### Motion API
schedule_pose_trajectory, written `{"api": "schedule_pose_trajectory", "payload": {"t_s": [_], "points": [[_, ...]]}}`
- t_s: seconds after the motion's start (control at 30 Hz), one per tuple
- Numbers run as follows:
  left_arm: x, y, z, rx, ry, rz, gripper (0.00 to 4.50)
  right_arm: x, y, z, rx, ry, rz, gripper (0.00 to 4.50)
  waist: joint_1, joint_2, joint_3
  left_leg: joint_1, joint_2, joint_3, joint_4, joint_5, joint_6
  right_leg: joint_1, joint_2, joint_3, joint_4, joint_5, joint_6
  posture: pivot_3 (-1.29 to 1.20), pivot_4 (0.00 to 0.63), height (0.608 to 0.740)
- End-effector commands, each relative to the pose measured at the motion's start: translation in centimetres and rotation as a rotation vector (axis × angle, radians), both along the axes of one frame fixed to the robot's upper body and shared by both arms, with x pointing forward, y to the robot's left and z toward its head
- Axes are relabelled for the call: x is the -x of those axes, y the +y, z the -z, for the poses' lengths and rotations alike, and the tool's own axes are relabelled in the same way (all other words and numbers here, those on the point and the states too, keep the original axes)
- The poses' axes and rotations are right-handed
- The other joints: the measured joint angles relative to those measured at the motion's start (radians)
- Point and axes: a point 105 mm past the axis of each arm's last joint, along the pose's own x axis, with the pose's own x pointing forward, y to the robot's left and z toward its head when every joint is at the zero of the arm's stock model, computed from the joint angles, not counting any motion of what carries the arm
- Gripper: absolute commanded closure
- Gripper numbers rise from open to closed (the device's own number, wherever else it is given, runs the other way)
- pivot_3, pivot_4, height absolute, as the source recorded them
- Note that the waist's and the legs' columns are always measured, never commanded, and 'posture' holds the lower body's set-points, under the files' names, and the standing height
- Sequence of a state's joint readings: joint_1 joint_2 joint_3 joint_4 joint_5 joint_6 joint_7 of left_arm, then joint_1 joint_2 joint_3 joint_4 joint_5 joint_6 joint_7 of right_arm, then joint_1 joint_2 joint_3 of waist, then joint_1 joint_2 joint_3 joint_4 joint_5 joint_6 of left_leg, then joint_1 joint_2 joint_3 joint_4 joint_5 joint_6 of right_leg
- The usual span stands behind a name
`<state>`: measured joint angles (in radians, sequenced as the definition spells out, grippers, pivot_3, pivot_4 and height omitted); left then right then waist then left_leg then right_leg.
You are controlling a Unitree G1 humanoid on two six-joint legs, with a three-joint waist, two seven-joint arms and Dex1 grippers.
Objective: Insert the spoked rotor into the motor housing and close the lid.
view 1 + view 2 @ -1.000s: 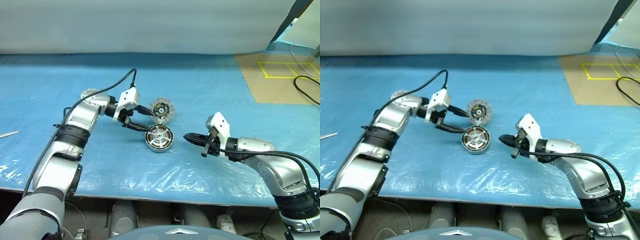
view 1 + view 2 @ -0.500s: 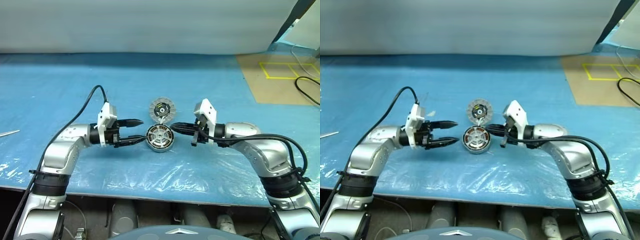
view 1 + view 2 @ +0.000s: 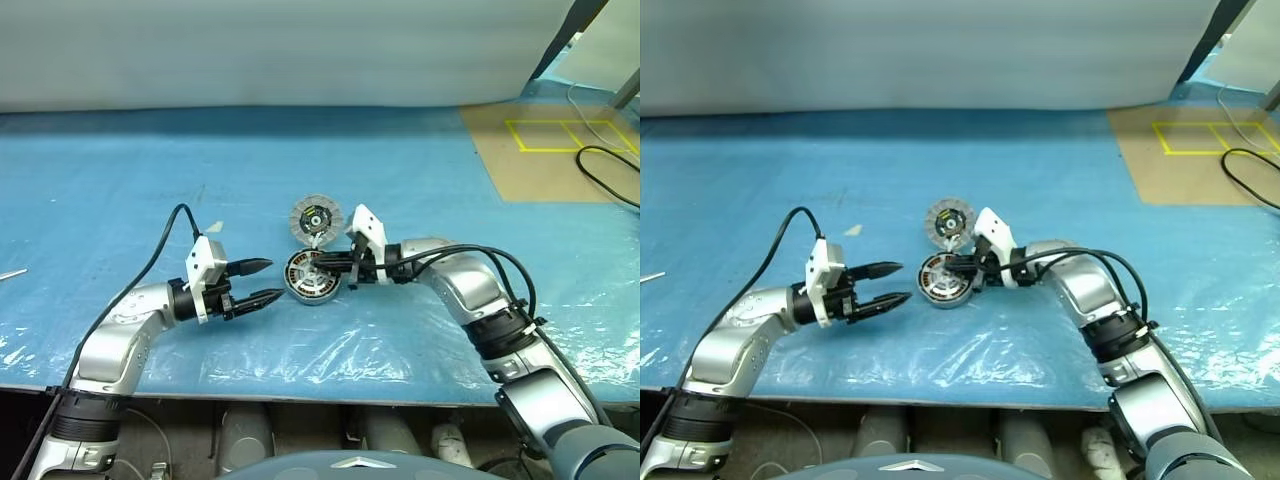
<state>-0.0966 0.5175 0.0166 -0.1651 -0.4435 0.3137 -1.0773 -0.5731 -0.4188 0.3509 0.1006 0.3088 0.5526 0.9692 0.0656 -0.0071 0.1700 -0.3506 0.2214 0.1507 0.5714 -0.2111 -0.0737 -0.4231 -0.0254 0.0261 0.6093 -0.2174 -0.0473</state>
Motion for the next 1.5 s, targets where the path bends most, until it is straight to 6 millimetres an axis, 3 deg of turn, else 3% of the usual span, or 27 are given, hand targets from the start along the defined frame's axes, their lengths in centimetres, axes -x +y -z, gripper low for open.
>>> {"api": "schedule_pose_trajectory", "payload": {"t_s": [0.03,0.2,0.33,0.47,0.67,0.87,1.0,1.1,1.2,1.3,1.5], "points": [[0.2,-0.2,-0.4,-0.006,-0.030,0.015,1.24,0.7,0.9,1.4,0.049,-0.015,-0.054,4.50,0.000,0.000,0.000,0.000,0.000,0.000,0.000,0.000,0.000,0.000,0.000,0.000,0.000,0.000,0.000,0.00,0.150,0.740],[-0.3,-0.1,-0.3,-0.021,-0.029,0.012,1.24,0.7,0.1,4.7,0.156,-0.006,-0.042,4.50,-0.007,-0.001,-0.001,0.002,0.000,0.001,0.000,0.000,0.000,0.003,0.000,0.001,0.001,0.000,0.000,0.00,0.150,0.740],[-0.5,0.2,-0.1,-0.029,-0.020,0.016,1.24,0.9,-0.1,5.1,0.165,-0.014,-0.047,4.50,-0.016,0.000,-0.003,0.007,0.000,0.001,0.000,0.000,0.000,0.009,0.000,0.001,0.000,0.000,0.000,0.00,0.150,0.740],[-0.7,0.3,0.2,-0.032,-0.019,0.019,1.24,0.2,0.0,3.6,0.096,-0.031,-0.018,4.50,-0.017,-0.001,-0.003,0.010,0.000,0.001,0.000,0.000,0.000,0.013,-0.001,0.001,-0.001,0.000,0.000,0.00,0.150,0.740],[-1.1,0.1,0.2,-0.016,-0.039,0.022,1.24,-1.1,0.0,-2.0,-0.120,-0.055,0.010,4.50,-0.017,-0.001,-0.003,0.008,0.000,0.001,0.000,0.000,0.000,0.008,-0.001,0.001,-0.001,0.000,0.000,0.00,0.150,0.740],[-1.7,0.3,-0.3,0.030,-0.049,-0.009,1.24,-2.0,-1.2,-5.2,-0.158,-0.119,0.055,4.50,-0.018,0.000,-0.003,0.001,0.000,0.001,-0.001,0.000,0.001,0.000,0.000,0.000,0.001,0.001,0.001,0.00,0.150,0.740],[-3.7,1.1,-1.1,0.072,-0.024,-0.084,1.24,-0.9,-1.9,-5.2,-0.139,-0.102,0.040,4.50,-0.011,-0.001,-0.003,0.001,0.000,0.001,-0.001,0.000,0.001,0.000,0.000,0.000,0.000,0.001,0.001,0.00,0.150,0.740],[-6.2,2.0,-2.1,0.099,-0.009,-0.153,1.24,1.1,-1.3,-3.5,-0.123,-0.014,-0.001,4.50,-0.005,-0.001,-0.003,0.001,0.000,0.001,-0.001,0.000,0.001,0.001,0.000,0.000,0.000,0.001,0.001,0.00,0.150,0.740],[-7.6,2.1,-2.3,0.088,-0.001,-0.160,1.24,1.4,-0.8,-2.4,-0.100,0.005,-0.001,4.50,-0.003,-0.001,-0.003,0.002,0.000,0.001,0.000,0.000,0.001,0.001,0.001,0.001,0.000,0.001,0.000,0.00,0.150,0.740],[-9.5,1.9,-2.5,0.109,0.004,-0.180,1.84,1.2,-0.1,-2.7,-0.114,0.005,0.000,4.50,-0.003,-0.001,-0.003,0.001,-0.002,0.001,0.000,0.000,0.001,0.001,-0.001,0.002,0.001,0.001,0.000,0.00,0.150,0.740],[-12.9,0.6,-2.4,0.060,-0.044,-0.194,3.91,1.1,1.2,-2.7,-0.116,0.003,-0.018,4.50,0.006,-0.002,-0.002,0.001,-0.001,0.000,0.000,0.000,0.001,0.001,-0.001,0.001,0.000,0.002,0.003,0.00,0.150,0.740]]}}
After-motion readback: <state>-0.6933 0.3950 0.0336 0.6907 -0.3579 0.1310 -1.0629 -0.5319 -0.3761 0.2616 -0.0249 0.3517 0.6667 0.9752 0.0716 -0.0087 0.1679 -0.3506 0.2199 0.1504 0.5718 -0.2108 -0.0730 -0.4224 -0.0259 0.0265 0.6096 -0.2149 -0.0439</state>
